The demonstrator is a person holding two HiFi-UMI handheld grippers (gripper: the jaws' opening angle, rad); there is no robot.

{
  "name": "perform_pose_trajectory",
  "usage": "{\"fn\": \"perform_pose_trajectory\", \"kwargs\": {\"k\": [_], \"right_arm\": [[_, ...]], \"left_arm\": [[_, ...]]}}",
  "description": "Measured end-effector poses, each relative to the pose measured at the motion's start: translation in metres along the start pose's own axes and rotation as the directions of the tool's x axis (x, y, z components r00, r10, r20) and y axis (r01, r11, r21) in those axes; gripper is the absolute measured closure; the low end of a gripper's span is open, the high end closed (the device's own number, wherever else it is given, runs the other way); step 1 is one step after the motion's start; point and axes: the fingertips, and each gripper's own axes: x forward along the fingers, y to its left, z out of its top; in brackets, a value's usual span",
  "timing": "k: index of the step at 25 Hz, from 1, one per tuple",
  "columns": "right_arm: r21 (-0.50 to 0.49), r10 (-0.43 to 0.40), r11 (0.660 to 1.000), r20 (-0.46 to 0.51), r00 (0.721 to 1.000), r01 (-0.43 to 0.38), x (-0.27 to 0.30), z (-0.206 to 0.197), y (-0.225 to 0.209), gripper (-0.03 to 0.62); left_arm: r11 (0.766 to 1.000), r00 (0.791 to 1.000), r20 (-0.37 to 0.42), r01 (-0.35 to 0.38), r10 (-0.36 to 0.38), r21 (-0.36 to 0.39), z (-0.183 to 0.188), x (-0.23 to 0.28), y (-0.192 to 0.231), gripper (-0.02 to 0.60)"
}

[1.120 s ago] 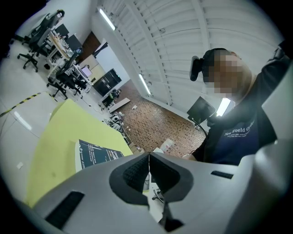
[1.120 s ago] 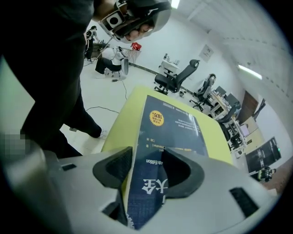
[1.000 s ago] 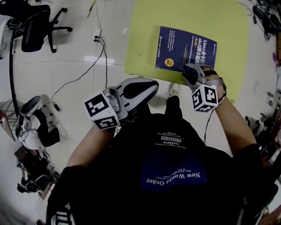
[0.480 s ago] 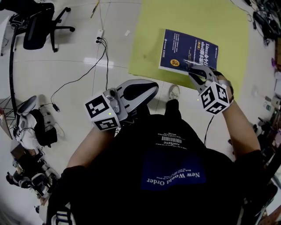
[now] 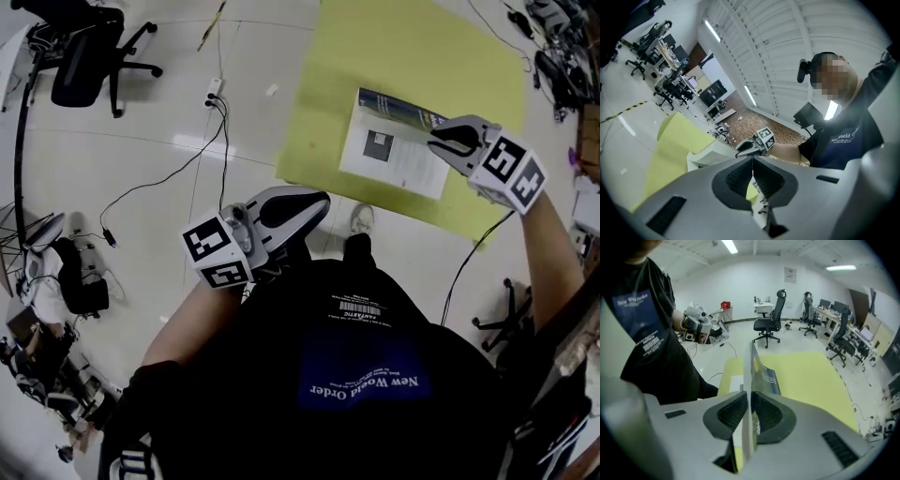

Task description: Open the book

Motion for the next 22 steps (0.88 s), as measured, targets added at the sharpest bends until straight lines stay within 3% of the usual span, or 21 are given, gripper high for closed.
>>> {"fn": "perform_pose_trajectory", "kwargs": {"k": [3,7,11,15,22], "right_arm": [[0.076,0.121,0.99,0.02,0.992,-0.122,-0.007,0.006,-0.018,0.542],[0.139,0.281,0.948,0.044,0.959,-0.285,-0.008,0.005,-0.019,0.545],[0.157,0.36,0.919,0.049,0.932,-0.363,-0.006,0.001,-0.016,0.548],[0.152,0.345,0.924,0.071,0.936,-0.352,-0.008,0.005,-0.026,0.551],[0.116,0.169,0.977,0.087,0.982,-0.178,-0.022,0.017,-0.089,0.553]], "left_arm": [[1.0,1.0,0.005,-0.002,0.002,-0.008,0.003,-0.001,0.004,0.574],[1.0,1.0,0.012,-0.005,0.005,-0.011,0.009,0.001,0.006,0.574],[1.0,1.0,0.013,-0.011,0.011,-0.015,0.015,0.005,0.012,0.574],[1.0,1.0,0.002,-0.015,0.015,-0.024,0.015,0.007,0.019,0.574],[0.999,1.0,-0.009,-0.009,0.009,-0.035,0.01,0.015,0.026,0.574]]}}
